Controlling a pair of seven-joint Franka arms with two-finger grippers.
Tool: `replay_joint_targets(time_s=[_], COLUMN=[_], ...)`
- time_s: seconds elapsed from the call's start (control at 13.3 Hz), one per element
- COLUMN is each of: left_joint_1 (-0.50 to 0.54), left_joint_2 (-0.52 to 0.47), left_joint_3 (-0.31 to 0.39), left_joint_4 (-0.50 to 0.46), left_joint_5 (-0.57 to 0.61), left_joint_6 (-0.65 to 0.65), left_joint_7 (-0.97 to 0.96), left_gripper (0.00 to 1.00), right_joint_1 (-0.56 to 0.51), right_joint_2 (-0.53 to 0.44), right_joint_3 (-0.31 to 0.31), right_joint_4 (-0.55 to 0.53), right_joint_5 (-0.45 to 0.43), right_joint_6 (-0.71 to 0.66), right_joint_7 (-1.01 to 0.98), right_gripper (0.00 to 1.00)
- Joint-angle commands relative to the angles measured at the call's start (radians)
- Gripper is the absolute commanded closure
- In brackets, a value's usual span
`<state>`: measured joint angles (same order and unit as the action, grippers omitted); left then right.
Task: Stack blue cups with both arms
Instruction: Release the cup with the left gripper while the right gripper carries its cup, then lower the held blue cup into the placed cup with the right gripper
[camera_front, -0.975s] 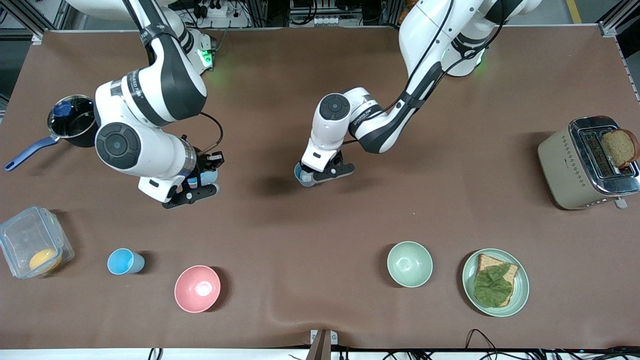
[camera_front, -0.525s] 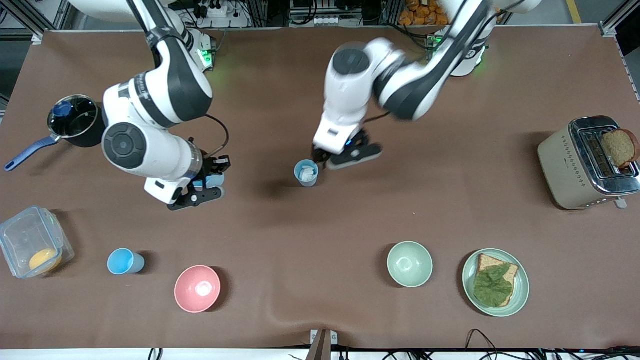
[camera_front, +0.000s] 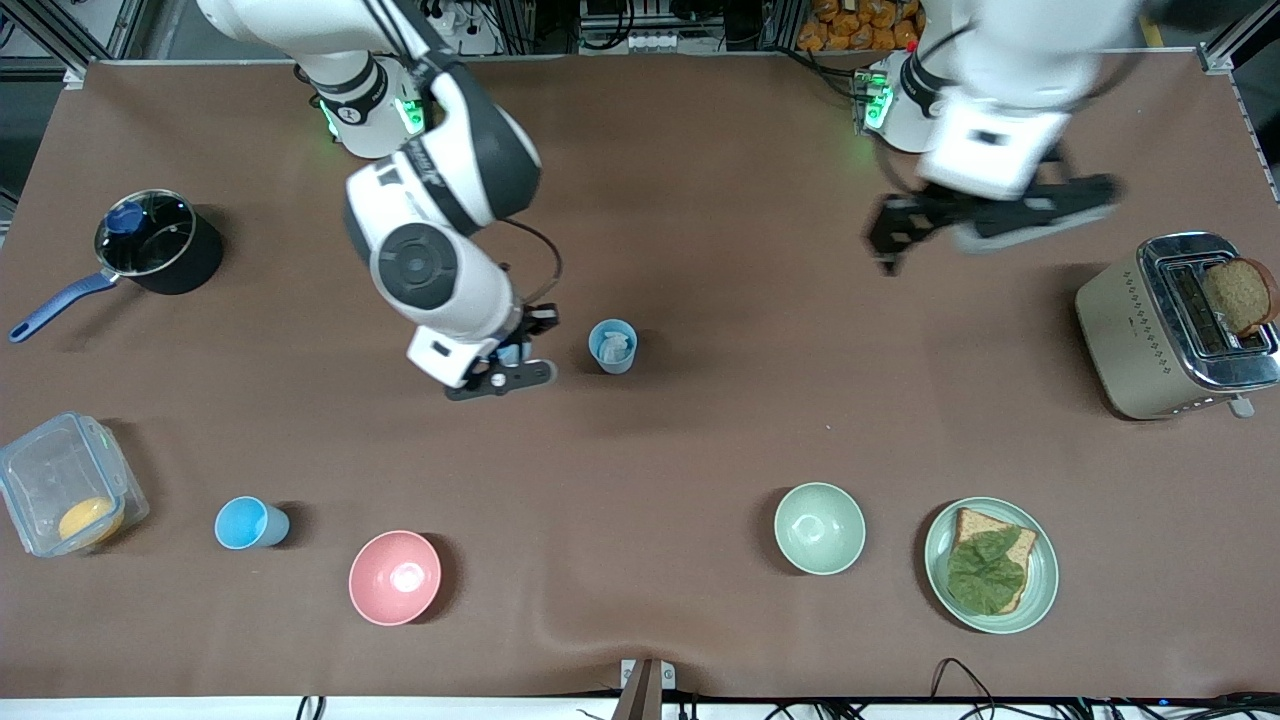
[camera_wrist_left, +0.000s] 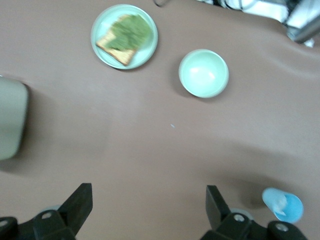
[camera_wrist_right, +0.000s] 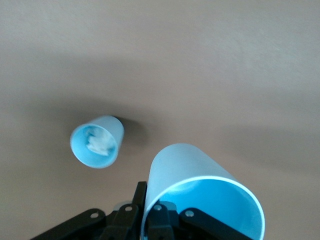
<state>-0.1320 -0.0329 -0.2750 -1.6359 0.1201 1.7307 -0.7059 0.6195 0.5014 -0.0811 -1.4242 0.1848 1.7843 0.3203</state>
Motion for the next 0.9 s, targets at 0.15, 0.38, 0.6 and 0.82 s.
replay_joint_targets(time_s=[0.15,0.38,0.6,0.82], left_joint_1=[0.116,0.138,0.144,0.143], left_joint_2=[-0.027,0.026,0.067,0.073], left_joint_3=[0.002,0.051,0.051,0.051], left_joint_4=[-0.028,-0.025,0.014,0.015], left_joint_5=[-0.031,-0.046,-0.051,-0.06], left_joint_6=[-0.048,-0.045,-0.039,-0.039], left_joint_7=[0.13,0.201,0.209,0.212], left_gripper=[0.0,0.0,0.0,0.0], right_joint_1=[0.086,0.135,0.187,0.203], right_joint_2=[0.112,0.151,0.164,0.183], right_joint_3=[-0.012,-0.012,-0.012,-0.011], right_joint_4=[0.083,0.11,0.107,0.105], right_joint_5=[-0.011,-0.024,-0.03,-0.041], right_joint_6=[0.06,0.06,0.064,0.113], right_joint_7=[0.183,0.296,0.384,0.408], right_gripper=[1.0,1.0,1.0,1.0])
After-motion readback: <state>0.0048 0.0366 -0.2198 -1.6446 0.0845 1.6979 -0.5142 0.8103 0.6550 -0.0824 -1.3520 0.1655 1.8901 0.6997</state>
